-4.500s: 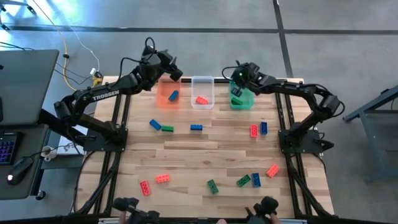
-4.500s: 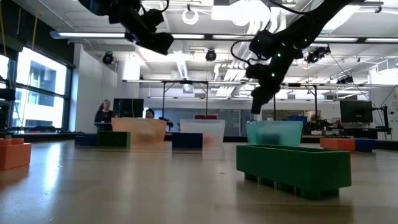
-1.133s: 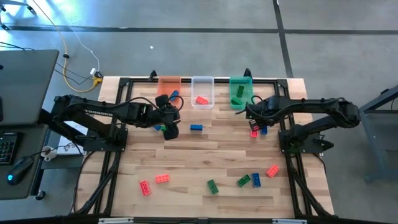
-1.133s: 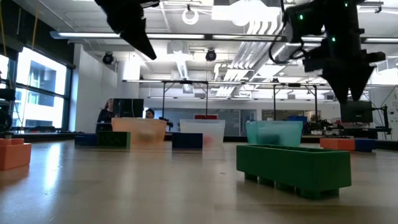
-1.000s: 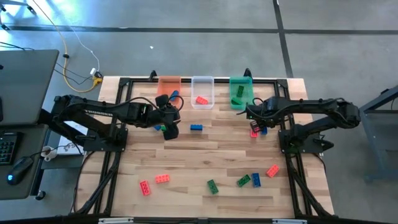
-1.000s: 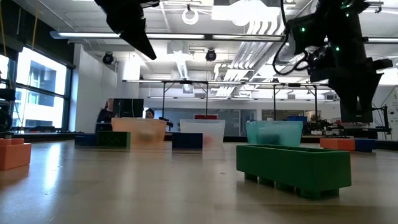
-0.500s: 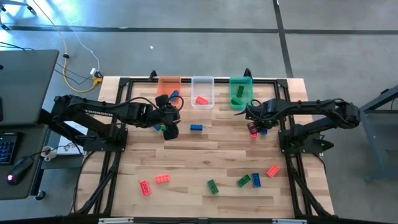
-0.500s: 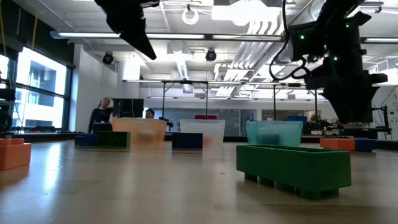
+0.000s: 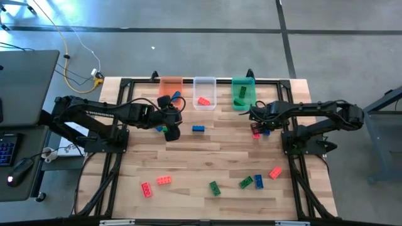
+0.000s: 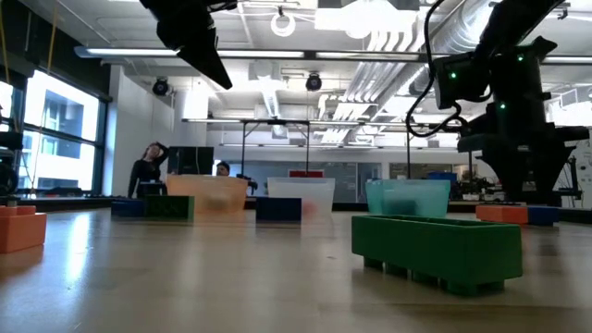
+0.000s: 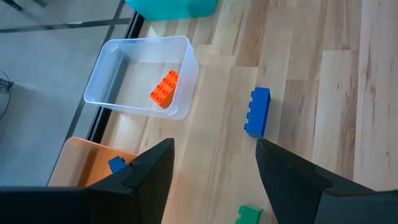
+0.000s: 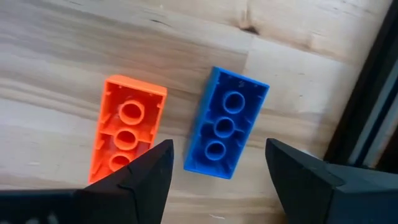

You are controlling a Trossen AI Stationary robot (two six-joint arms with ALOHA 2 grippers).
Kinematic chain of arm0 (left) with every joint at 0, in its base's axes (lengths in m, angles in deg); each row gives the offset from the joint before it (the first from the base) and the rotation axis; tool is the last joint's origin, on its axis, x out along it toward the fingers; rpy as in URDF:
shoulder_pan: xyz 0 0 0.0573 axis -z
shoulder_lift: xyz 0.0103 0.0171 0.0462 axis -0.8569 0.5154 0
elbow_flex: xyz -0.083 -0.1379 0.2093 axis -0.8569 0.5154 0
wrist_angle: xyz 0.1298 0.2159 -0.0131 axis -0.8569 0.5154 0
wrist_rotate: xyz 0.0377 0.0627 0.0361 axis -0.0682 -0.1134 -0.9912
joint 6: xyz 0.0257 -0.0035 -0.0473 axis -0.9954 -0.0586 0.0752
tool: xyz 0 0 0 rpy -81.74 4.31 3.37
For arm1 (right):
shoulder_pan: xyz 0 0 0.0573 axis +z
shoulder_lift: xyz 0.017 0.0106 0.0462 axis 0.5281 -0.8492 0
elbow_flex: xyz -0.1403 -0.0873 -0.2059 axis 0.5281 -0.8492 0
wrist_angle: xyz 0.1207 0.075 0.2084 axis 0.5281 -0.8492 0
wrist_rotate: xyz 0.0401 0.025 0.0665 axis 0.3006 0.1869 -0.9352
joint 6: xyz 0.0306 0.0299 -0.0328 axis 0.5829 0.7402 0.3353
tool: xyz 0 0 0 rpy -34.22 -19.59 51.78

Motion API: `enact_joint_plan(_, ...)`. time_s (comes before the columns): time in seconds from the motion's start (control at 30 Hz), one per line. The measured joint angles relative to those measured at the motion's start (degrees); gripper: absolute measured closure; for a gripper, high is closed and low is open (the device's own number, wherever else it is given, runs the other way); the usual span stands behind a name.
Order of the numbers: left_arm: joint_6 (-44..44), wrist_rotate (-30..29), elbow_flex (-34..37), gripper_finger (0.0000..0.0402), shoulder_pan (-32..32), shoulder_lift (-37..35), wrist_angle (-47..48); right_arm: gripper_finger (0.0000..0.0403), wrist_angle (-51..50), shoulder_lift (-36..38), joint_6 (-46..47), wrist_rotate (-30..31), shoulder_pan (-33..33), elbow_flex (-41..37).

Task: Sort & place blocks by color
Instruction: Put the blue game piece into the orange bin

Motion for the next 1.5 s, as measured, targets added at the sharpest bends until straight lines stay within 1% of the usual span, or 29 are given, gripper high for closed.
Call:
enact_joint_plan(0.23, 0.0, 0.0, 0.0, 0.0188, 0.0, 0.0, 0.0, 0.0159, -0.3, 0.0, 0.2, 2.1, 0.0, -0.1)
enact_joint_plan(0.33, 0.0, 0.0, 0.0, 0.0188, 0.0, 0.0, 0.0, 0.0159, 1.0, 0.0, 1.3, 2.4, 0.0, -1.4)
enact_joint_plan(0.57, 0.0, 0.0, 0.0, 0.0188, 0.0, 0.0, 0.0, 0.0160, 6.1, 0.0, 3.5, 0.4, 0.0, -6.7)
enact_joint_plan(0.63, 0.0, 0.0, 0.0, 0.0188, 0.0, 0.0, 0.0, 0.0165, 7.2, 0.0, 3.5, -0.5, 0.0, -7.6)
enact_joint_plan(0.73, 0.0, 0.0, 0.0, 0.0188, 0.0, 0.0, 0.0, 0.0195, 7.5, 0.1, 3.9, -1.1, 0.0, -8.0)
enact_joint_plan(0.9, 0.0, 0.0, 0.0, 0.0188, -0.1, 0.0, -0.2, 0.0294, 8.7, 0.1, 3.1, -1.0, 0.0, -7.9)
enact_joint_plan(1.07, 0.5, 0.0, 0.0, 0.0188, -0.1, 0.0, -0.7, 0.0297, 8.2, 0.2, 1.4, -0.4, 0.2, -7.9)
enact_joint_plan(1.17, 1.0, 0.0, 0.0, 0.0188, -0.1, 0.0, -1.6, 0.0297, 4.7, 0.5, 1.4, 2.7, 0.9, -6.3)
enact_joint_plan(1.3, 2.4, 0.3, 0.0, 0.0188, -0.3, 0.0, -3.8, 0.0297, 1.5, 1.7, 1.4, 6.2, 2.4, -1.8)
enact_joint_plan(1.5, 10.5, 2.9, 0.0, 0.0188, -3.1, 0.0, -8.8, 0.0297, 1.2, 3.0, -1.6, 11.8, 7.1, 6.1)
